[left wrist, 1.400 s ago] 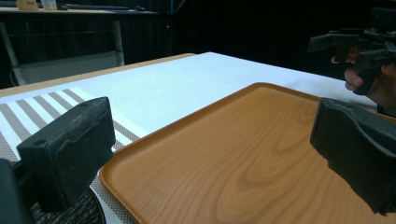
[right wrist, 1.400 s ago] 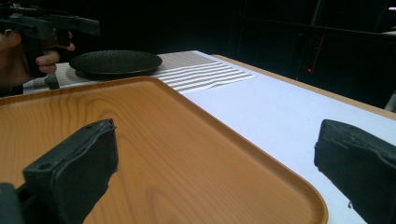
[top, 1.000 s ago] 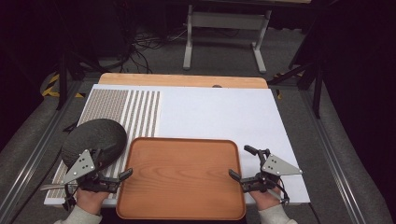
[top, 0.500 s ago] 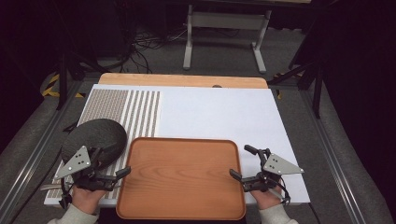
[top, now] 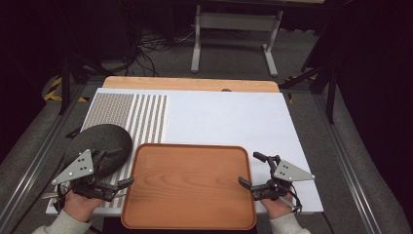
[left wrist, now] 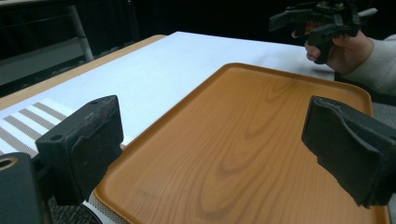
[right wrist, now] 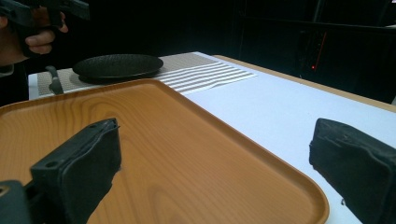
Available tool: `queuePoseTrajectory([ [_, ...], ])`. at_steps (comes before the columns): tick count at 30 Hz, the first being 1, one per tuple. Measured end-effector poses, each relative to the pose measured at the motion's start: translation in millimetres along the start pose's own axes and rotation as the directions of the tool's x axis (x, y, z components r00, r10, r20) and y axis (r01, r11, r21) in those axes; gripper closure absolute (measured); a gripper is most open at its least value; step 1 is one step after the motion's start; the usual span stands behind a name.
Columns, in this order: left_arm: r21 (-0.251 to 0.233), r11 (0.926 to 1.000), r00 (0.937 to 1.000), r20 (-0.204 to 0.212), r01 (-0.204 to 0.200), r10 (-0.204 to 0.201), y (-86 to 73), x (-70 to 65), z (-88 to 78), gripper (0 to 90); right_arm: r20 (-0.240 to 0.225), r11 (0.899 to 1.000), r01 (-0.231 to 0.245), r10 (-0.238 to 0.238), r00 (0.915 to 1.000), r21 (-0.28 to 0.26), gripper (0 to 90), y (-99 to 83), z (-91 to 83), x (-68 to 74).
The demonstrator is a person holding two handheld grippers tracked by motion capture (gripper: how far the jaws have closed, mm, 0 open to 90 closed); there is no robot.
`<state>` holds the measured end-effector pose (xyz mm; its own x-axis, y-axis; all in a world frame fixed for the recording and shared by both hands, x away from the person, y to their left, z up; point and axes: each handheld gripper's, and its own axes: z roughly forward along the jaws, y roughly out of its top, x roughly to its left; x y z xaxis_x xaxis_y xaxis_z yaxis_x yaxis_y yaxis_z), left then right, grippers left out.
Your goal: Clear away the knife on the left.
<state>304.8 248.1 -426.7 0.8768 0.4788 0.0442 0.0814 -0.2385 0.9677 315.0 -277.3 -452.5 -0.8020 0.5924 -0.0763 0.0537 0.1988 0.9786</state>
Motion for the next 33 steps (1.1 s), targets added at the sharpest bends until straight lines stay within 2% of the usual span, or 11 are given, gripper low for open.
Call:
queuePoseTrajectory([
  [10,0.054,0.9984,0.9972,0.073,-0.018,0.014,12.4,6.4,-3.8,10.5,-0.006,1.0,-0.013,0.013,0.9999,0.001,3.3,-1.3,-2.5,-0.8],
  [16,0.111,0.9921,0.9915,0.122,-0.059,0.045,20.3,9.8,-4.8,11.0,-0.02,1.0,-0.019,0.019,0.9996,0.003,4.6,-1.2,-2.7,-0.6],
  [18,0.152,0.9853,0.9882,0.143,-0.077,0.055,25.1,12.6,-6.2,11.1,-0.024,1.0,-0.022,0.022,0.9995,0.003,4.7,-1.1,-2.5,-0.4],
  [21,0.166,0.9827,0.9832,0.175,-0.082,0.053,29.9,15.6,-10.1,11.3,-0.029,1.0,-0.023,0.023,0.9993,0.007,4.8,-0.8,-2.0,-0.2],
  [23,0.186,0.978,0.979,0.196,-0.094,0.057,31.9,16.9,-11.9,11.2,-0.03,1.0,-0.023,0.023,0.9993,0.009,4.8,-0.9,-1.7,-0.2],
  [24,0.204,0.9731,0.9783,0.196,-0.107,0.067,33.3,17.2,-13.3,11.2,-0.031,1.0,-0.023,0.024,0.9992,0.01,5.1,-0.9,-1.7,-0.2],
  [28,0.257,0.9603,0.9812,0.183,-0.107,0.06,35.8,20.8,-18.1,13.2,-0.046,0.999,-0.032,0.033,0.9984,0.032,6.6,-0.5,-1.5,-0.5],
  [29,0.257,0.9603,0.9812,0.183,-0.107,0.06,35.8,20.8,-18.1,13.1,-0.042,0.999,-0.031,0.033,0.9986,0.035,6.6,-0.4,-1.5,-0.3],
  [30,0.285,0.9511,0.9821,0.175,-0.118,0.07,36.6,22.0,-20.5,12.9,-0.04,0.999,-0.031,0.032,0.9987,0.037,6.6,-0.3,-1.4,-0.3],
  [33,0.319,0.9385,0.9815,0.174,-0.133,0.081,38.2,23.3,-25.2,12.9,-0.04,0.999,-0.031,0.033,0.9987,0.034,6.6,-0.4,-1.1,-0.1],
])
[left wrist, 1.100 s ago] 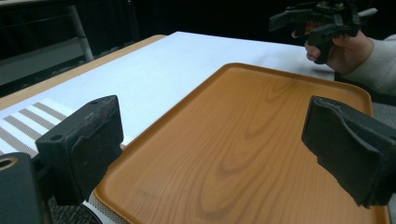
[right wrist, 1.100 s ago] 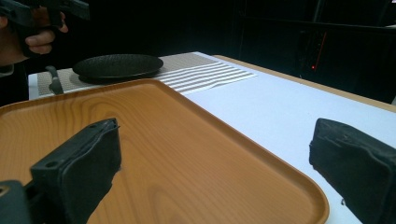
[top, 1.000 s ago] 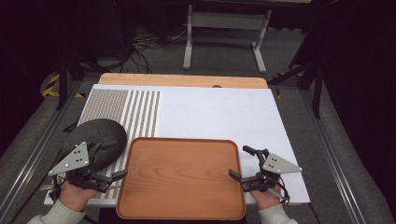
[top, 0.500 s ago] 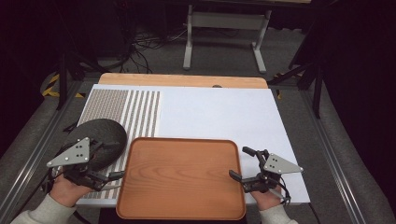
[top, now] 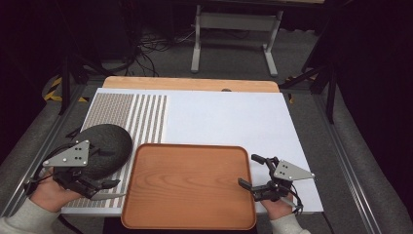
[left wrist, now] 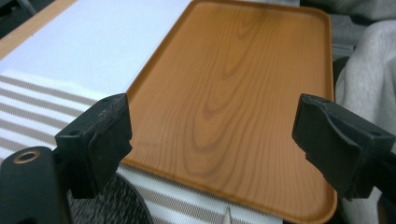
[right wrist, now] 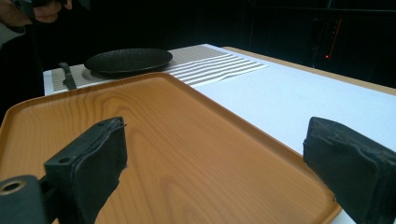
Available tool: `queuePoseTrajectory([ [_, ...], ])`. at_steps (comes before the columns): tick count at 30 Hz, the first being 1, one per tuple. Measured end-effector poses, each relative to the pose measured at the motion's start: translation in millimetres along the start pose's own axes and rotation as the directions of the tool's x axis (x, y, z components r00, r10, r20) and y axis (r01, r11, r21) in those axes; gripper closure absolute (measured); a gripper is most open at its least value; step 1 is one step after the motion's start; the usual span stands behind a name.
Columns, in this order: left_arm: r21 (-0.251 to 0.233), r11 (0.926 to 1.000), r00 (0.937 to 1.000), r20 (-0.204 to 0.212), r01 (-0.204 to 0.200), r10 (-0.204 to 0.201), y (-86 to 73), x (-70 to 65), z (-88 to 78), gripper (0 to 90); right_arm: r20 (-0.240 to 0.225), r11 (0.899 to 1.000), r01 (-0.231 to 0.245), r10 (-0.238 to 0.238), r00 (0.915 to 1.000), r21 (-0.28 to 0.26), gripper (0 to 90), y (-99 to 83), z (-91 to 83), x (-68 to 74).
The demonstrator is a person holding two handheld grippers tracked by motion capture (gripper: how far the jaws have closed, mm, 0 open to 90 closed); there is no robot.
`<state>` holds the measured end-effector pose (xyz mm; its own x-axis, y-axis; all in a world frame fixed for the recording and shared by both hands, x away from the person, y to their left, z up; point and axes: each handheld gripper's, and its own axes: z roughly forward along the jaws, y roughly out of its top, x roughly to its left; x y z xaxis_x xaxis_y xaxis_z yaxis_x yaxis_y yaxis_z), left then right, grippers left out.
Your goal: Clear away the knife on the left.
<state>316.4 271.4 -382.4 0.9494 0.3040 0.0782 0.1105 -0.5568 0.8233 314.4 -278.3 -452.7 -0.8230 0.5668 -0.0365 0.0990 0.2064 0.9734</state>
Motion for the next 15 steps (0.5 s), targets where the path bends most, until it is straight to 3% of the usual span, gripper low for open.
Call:
queuePoseTrajectory([
  [5,0.055,0.9984,0.9998,-0.01,-0.015,0.016,-1.0,2.0,-6.4,12.9,-0.002,1.0,-0.001,0.001,1.0,0.0,6.6,-0.3,0.7,0.0],
  [9,0.111,0.9933,0.9995,0.009,-0.03,0.029,-3.2,5.2,-7.0,12.9,-0.002,1.0,-0.007,0.007,1.0,0.005,6.8,-1.0,2.1,0.1],
  [15,0.21,0.9761,0.998,0.04,-0.056,0.049,-7.4,7.1,-4.6,14.7,-0.002,1.0,-0.011,0.011,0.9999,0.007,6.8,-1.5,2.5,-0.2],
])
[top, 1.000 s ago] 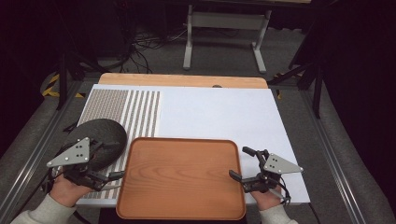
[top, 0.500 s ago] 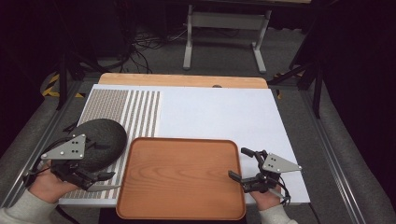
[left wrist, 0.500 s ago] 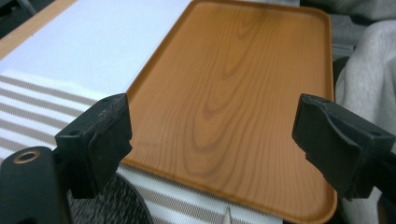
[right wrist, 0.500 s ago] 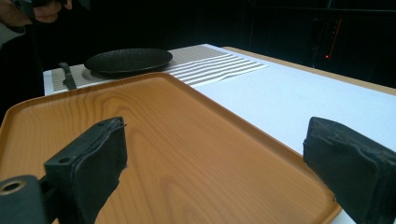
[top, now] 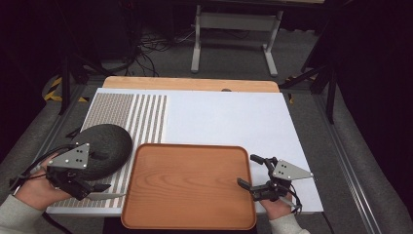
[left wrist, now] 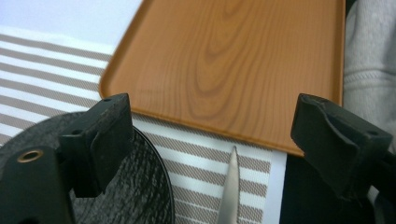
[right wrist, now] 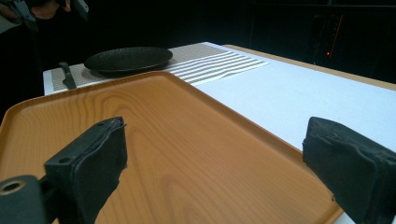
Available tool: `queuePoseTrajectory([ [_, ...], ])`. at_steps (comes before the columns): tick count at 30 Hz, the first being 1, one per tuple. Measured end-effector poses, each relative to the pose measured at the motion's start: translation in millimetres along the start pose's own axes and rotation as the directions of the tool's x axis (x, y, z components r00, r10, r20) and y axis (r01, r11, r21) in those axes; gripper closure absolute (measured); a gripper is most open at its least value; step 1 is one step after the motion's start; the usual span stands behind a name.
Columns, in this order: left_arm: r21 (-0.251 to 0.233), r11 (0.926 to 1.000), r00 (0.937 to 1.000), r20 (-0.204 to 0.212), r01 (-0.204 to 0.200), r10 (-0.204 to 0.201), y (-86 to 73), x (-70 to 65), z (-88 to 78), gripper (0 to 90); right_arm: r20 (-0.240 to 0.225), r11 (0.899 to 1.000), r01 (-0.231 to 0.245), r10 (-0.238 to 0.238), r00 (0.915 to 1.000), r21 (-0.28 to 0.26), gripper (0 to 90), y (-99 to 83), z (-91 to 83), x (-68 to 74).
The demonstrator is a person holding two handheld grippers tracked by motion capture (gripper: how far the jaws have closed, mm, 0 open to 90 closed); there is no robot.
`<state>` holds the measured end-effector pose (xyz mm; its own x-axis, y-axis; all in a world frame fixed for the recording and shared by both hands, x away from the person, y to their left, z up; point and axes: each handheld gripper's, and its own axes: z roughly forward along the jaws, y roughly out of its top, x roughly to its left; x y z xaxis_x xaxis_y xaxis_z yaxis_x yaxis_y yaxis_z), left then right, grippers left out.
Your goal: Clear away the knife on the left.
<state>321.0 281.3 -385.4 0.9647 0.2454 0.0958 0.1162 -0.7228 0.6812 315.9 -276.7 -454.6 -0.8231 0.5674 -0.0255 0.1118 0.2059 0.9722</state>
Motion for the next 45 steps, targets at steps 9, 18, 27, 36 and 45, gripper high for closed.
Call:
queuePoseTrajectory([
  [9,0.109,0.9939,0.9999,0.011,-0.012,0.011,-6.9,4.6,1.0,17.3,-0.002,1.0,-0.005,0.005,1.0,-0.005,6.8,0.4,0.6,0.3],
  [18,0.177,0.984,0.999,0.042,-0.023,0.016,-15.9,5.4,3.8,18.5,-0.005,1.0,-0.01,0.01,0.9999,-0.005,6.8,0.1,1.9,0.1],
  [27,0.232,0.9726,0.9984,0.056,-0.02,0.007,-26.9,6.2,9.8,21.7,-0.002,1.0,-0.006,0.006,1.0,-0.009,6.8,0.7,0.3,0.7],
  [36,0.293,0.9549,0.9964,0.082,-0.047,0.024,-35.6,4.2,15.0,25.5,-0.002,1.0,0.001,-0.001,1.0,-0.005,6.8,0.9,0.7,1.3],
  [45,0.365,0.9283,0.9939,0.104,-0.071,0.035,-45.8,6.0,19.8,30.6,-0.004,1.0,0.001,-0.001,1.0,-0.003,6.8,-0.1,0.6,1.0],
])
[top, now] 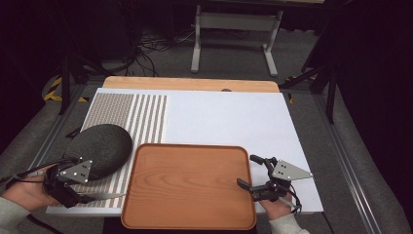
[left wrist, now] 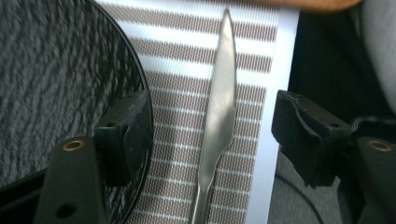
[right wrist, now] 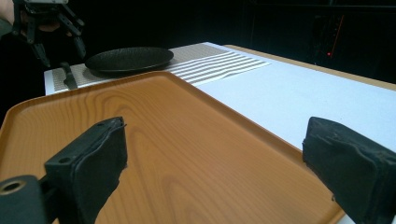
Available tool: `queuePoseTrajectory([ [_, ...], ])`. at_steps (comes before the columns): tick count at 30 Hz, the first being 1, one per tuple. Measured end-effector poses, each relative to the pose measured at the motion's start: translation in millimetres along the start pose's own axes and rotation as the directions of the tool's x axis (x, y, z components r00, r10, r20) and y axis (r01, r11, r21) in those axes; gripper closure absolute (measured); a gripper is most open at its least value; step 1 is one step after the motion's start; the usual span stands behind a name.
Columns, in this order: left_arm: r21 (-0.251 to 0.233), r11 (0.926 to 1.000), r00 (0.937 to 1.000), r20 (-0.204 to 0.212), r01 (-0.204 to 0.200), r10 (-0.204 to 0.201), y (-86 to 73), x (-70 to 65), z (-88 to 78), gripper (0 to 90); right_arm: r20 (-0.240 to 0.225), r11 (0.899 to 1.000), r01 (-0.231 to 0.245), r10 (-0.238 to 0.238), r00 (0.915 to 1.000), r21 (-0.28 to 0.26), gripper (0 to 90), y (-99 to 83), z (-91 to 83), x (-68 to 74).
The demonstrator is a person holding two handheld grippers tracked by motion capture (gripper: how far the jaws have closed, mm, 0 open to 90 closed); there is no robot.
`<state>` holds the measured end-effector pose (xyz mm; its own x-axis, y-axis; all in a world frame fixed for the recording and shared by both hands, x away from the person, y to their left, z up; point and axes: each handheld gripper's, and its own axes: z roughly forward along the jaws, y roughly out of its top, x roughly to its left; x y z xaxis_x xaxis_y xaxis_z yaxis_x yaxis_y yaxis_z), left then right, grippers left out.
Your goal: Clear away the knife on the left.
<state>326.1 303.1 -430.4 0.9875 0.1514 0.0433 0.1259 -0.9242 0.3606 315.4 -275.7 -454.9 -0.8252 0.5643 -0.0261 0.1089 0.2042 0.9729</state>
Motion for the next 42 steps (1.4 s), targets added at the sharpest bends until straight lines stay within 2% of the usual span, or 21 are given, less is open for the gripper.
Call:
queuePoseTrajectory([
  [4,0.032,0.9995,0.9999,0.013,0.0,0.0,-3.6,0.9,2.8,33.0,-0.001,1.0,0.004,-0.004,1.0,0.001,6.8,0.2,0.4,0.3],
  [8,0.074,0.9967,0.9993,0.019,-0.033,0.031,-7.5,-0.3,5.7,39.4,0.001,1.0,0.007,-0.007,1.0,0.004,6.8,0.5,0.5,1.0],
  [10,0.103,0.9936,0.9988,0.019,-0.047,0.045,-8.7,-0.1,6.9,41.1,0.0,1.0,0.008,-0.008,1.0,0.004,6.8,0.3,0.8,1.3],
  [13,0.139,0.9894,0.999,0.023,-0.041,0.038,-11.7,1.7,10.0,43.0,-0.007,1.0,0.007,-0.007,0.9999,0.008,6.9,-0.2,1.2,0.9],
  [16,0.177,0.9831,0.9988,0.024,-0.046,0.043,-13.4,2.6,12.1,44.2,-0.011,1.0,0.01,-0.01,0.9999,0.009,6.9,0.1,1.3,1.3],
  [20,0.221,0.9733,0.9979,0.03,-0.063,0.058,-15.6,2.8,13.7,52.7,-0.014,1.0,0.01,-0.01,0.9999,0.007,7.0,0.1,0.9,1.5],
  [23,0.286,0.9553,0.9972,0.018,-0.075,0.073,-16.0,3.4,17.1,57.9,-0.016,1.0,0.011,-0.01,0.9998,0.007,7.1,0.0,0.9,1.3],
  [28,0.31,0.9468,0.9962,0.017,-0.087,0.086,-16.0,5.7,17.5,67.6,-0.021,1.0,0.012,-0.012,0.9997,0.011,7.7,0.1,1.3,1.7],
  [30,0.326,0.9394,0.9943,0.023,-0.105,0.104,-16.4,5.7,18.7,73.0,-0.019,1.0,0.013,-0.012,0.9997,0.01,7.7,0.2,1.4,1.8],
  [31,0.321,0.9405,0.9936,0.029,-0.113,0.109,-16.5,5.8,18.9,74.6,-0.019,1.0,0.014,-0.013,0.9997,0.01,7.7,0.3,1.3,1.7],
  [34,0.325,0.9316,0.9863,0.031,-0.163,0.162,-15.9,3.1,19.2,78.6,-0.018,1.0,0.01,-0.01,0.9998,0.006,7.7,0.2,1.0,1.6],
  [35,0.332,0.9266,0.9837,0.028,-0.177,0.177,-15.4,2.2,19.3,79.2,-0.019,1.0,0.009,-0.009,0.9998,0.005,7.6,0.2,0.9,1.5],
  [37,0.336,0.9232,0.9818,0.029,-0.186,0.188,-14.7,1.6,20.2,79.5,-0.019,1.0,0.01,-0.01,0.9998,0.004,7.7,0.3,0.8,1.6],
  [38,0.346,0.9179,0.9799,0.026,-0.195,0.198,-13.7,1.1,20.1,79.6,-0.021,1.0,0.011,-0.011,0.9997,0.0,7.6,0.4,0.8,1.9],
  [40,0.343,0.9194,0.9804,0.024,-0.192,0.196,-13.8,0.7,20.4,79.8,-0.021,1.0,0.014,-0.013,0.9997,0.001,7.6,0.7,0.7,2.1],
  [42,0.349,0.9177,0.9807,0.025,-0.19,0.194,-13.0,0.5,20.8,79.8,-0.023,1.0,0.011,-0.011,0.9997,0.0,7.6,0.4,0.8,2.0],
])
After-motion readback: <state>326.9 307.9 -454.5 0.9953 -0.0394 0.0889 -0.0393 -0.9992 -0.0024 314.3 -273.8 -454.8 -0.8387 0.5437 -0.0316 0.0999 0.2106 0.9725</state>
